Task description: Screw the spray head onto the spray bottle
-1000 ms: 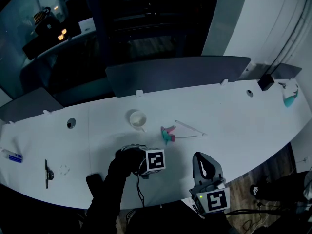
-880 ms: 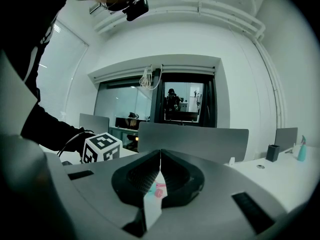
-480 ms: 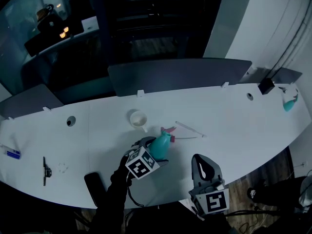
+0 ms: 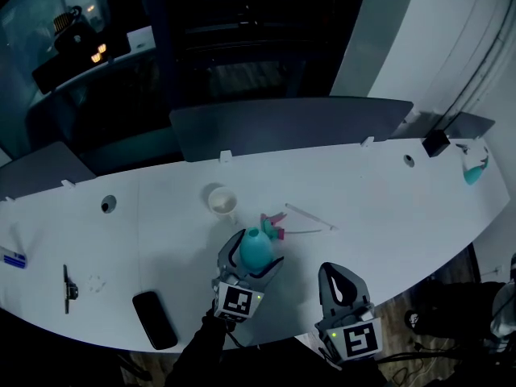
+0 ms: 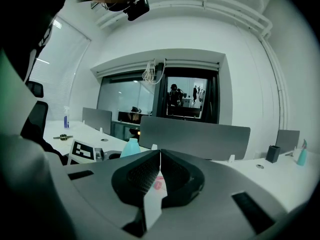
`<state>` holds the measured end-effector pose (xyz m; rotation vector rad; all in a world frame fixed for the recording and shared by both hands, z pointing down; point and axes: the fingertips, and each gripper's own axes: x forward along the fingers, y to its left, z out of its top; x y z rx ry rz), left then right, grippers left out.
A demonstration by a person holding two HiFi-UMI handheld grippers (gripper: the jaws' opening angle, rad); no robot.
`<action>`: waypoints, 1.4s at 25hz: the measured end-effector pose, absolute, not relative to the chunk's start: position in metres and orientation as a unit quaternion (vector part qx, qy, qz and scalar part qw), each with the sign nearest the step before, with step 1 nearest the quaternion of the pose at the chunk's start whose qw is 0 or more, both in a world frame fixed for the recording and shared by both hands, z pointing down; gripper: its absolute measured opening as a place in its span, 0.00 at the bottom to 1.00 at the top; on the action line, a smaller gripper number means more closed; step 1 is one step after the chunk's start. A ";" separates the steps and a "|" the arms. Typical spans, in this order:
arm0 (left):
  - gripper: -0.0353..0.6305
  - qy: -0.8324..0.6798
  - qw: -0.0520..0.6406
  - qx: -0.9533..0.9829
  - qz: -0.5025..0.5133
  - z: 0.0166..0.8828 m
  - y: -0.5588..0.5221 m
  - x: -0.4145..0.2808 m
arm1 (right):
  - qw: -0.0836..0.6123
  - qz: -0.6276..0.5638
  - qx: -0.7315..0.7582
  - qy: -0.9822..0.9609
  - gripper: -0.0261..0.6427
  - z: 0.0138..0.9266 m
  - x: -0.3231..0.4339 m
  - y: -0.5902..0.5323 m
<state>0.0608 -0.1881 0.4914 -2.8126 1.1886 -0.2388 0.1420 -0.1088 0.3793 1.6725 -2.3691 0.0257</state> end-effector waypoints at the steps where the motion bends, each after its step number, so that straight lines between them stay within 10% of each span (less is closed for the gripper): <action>1: 0.76 0.400 0.046 -0.912 -0.076 0.493 -0.188 0.059 | 0.124 0.009 0.571 -0.812 0.05 0.381 0.142 -0.109; 35: 0.68 0.344 -0.094 -0.882 -0.307 0.587 -0.149 0.055 | 0.124 0.014 0.547 -0.828 0.05 0.386 0.136 -0.121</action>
